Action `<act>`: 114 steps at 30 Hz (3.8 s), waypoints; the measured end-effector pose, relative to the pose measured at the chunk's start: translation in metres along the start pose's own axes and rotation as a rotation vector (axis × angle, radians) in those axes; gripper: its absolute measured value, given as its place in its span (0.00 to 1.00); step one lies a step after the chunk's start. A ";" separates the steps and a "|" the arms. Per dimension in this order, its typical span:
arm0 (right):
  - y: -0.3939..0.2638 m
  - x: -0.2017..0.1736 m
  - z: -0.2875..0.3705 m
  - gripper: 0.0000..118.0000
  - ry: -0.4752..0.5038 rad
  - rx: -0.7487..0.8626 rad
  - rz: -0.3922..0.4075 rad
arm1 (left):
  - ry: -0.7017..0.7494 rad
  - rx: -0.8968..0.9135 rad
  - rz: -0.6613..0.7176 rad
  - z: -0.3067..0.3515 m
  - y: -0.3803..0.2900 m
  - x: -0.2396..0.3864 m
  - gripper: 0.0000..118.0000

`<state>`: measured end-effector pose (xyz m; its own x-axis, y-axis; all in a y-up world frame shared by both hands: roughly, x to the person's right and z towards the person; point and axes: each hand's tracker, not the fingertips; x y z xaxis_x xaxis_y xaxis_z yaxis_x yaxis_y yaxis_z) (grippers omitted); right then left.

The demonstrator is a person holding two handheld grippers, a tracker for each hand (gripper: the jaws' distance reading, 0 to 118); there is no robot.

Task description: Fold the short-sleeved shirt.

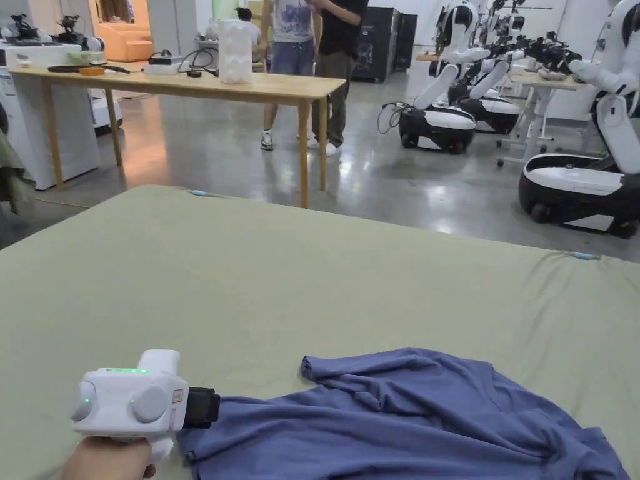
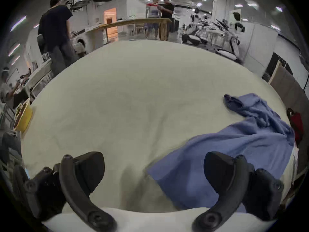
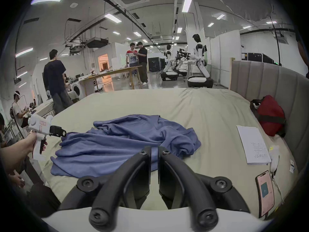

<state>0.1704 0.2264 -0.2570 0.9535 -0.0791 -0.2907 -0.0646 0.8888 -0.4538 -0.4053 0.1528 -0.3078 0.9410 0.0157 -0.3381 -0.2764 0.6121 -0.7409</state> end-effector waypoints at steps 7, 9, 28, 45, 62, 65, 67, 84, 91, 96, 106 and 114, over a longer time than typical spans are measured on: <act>0.014 0.043 -0.019 0.08 -0.142 -0.033 0.005 | 0.060 -0.001 -0.115 -0.005 -0.013 0.027 0.33; 0.023 0.063 -0.035 0.08 -0.199 -0.054 -0.018 | 0.054 0.043 -0.174 0.014 -0.015 0.041 0.01; 0.013 0.094 -0.237 0.56 -0.252 -0.411 0.140 | -0.020 0.151 -0.156 0.074 0.012 0.065 0.01; 0.212 0.104 -0.067 0.03 -0.105 0.001 -0.081 | 0.013 0.442 -0.190 0.167 0.126 0.048 0.01; 0.390 0.119 -0.018 0.03 -0.245 0.363 0.018 | -0.024 0.690 -0.086 0.228 0.297 0.051 0.00; 0.380 0.121 -0.031 0.03 -0.258 0.357 0.024 | -0.015 0.688 -0.091 0.213 0.302 0.057 0.00; 0.365 0.126 -0.047 0.03 -0.255 0.338 0.004 | -0.008 0.675 -0.092 0.191 0.296 0.059 0.00; 0.150 0.149 -0.031 0.03 -0.306 0.061 0.036 | -0.157 0.416 -0.178 0.138 0.108 0.049 0.00; -0.015 0.150 -0.011 0.03 -0.310 -0.190 -0.009 | -0.173 0.145 -0.184 0.095 -0.047 0.031 0.00; -0.049 0.134 0.006 0.42 -0.357 -0.310 0.002 | -0.086 0.120 -0.100 0.098 -0.077 0.028 0.72; 0.050 0.020 0.059 0.63 -0.141 0.200 0.100 | -0.155 0.568 -0.246 0.217 -0.065 0.102 0.75; 0.055 -0.022 0.050 0.01 -0.101 0.216 0.085 | -0.272 0.390 -0.087 0.202 -0.068 0.068 0.00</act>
<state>0.1603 0.2998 -0.2335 0.9727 0.0360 -0.2294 -0.0920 0.9669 -0.2380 -0.2829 0.2722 -0.1628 0.9887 0.1255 -0.0823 -0.1495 0.8702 -0.4695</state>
